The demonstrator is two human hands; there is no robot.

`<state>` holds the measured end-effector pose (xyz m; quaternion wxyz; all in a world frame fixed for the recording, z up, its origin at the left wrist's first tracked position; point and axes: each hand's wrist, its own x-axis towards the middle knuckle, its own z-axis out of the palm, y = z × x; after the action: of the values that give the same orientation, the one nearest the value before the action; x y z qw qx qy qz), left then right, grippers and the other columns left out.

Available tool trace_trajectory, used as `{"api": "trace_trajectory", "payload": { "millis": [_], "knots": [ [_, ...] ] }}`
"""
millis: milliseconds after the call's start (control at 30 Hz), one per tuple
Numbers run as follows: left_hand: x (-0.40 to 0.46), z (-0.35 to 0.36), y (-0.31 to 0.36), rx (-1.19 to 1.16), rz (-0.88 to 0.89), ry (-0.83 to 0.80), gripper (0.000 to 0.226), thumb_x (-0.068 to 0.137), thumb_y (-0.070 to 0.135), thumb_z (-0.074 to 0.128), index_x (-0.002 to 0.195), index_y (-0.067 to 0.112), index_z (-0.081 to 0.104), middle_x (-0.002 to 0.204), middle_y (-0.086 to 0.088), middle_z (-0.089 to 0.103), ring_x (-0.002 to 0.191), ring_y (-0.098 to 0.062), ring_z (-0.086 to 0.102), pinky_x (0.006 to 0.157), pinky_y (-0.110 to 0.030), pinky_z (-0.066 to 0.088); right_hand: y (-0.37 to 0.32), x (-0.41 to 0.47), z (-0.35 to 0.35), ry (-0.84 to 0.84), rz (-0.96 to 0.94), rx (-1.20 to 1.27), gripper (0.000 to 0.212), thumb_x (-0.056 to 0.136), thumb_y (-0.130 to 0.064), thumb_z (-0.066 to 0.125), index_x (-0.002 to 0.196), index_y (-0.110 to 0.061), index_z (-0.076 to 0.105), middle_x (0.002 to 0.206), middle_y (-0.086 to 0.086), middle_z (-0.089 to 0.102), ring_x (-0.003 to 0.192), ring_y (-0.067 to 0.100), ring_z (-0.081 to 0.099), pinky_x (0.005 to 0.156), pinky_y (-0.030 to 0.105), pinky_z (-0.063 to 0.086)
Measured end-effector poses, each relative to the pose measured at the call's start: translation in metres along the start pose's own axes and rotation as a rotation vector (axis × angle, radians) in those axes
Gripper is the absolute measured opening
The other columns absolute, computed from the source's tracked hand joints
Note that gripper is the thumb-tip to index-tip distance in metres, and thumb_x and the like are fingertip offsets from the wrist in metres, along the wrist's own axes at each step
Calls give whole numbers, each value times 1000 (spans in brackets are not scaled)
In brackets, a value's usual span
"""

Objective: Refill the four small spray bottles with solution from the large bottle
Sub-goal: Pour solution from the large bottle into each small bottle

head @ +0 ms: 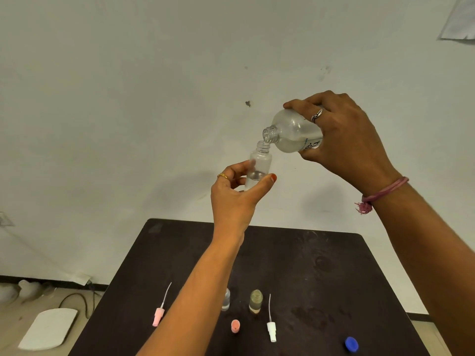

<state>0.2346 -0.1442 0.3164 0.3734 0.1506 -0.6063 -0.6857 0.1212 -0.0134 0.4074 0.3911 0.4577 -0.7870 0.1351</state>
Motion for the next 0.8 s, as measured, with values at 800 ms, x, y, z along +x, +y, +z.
{"api": "trace_trajectory", "payload": {
  "millis": [800],
  "knots": [
    [1,-2,-1,0,-4,4,44,70,24,84,110,23,66,104,11,67,94,-8,61,66,-6,48,-1,0,1,9,-10,-2,71,64,-9,79,129,-23,55,113,9,59,99,31,54,80,41,45]
  ]
}}
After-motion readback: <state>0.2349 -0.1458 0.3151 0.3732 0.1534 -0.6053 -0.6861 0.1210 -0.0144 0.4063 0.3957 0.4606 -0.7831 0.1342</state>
